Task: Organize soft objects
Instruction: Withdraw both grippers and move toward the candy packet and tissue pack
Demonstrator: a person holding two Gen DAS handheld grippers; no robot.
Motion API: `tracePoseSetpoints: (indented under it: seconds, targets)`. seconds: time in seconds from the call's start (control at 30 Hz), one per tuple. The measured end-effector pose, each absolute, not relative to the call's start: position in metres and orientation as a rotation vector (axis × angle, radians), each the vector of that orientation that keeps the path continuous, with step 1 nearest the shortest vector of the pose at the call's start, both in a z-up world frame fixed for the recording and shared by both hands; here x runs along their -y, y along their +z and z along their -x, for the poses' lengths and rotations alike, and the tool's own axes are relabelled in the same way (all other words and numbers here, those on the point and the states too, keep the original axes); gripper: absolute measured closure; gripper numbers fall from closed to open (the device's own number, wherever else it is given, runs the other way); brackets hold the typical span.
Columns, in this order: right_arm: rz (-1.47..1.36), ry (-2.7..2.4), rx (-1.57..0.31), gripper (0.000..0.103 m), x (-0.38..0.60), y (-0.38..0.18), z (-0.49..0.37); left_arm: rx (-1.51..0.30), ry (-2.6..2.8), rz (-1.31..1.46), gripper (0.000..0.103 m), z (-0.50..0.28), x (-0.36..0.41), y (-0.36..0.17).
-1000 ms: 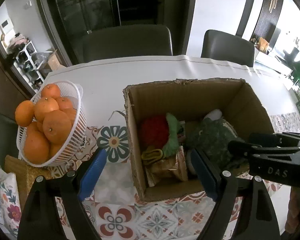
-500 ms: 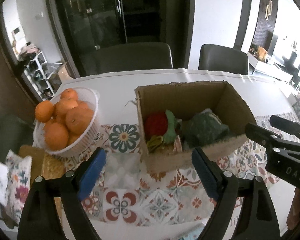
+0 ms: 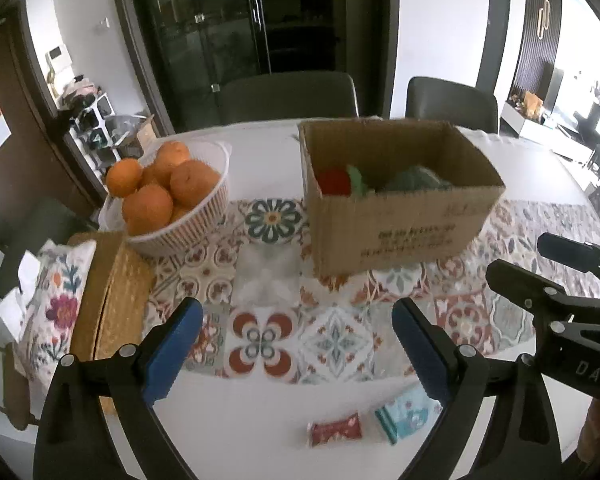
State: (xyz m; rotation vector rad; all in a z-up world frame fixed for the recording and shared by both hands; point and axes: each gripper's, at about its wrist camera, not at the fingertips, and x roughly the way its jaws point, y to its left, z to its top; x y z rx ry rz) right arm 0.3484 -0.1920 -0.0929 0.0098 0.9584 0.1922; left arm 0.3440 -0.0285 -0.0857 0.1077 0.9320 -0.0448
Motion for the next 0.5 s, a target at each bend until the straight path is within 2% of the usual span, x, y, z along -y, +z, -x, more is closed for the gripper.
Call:
tracePoseSetpoints:
  seconds: [0.5]
  targets:
    - [0.001, 0.266, -1.022, 0.03, 0.174, -0.134, -0.294, -0.998, -0.028, -0.108, 0.006, -0.282, 0.013, -0.126]
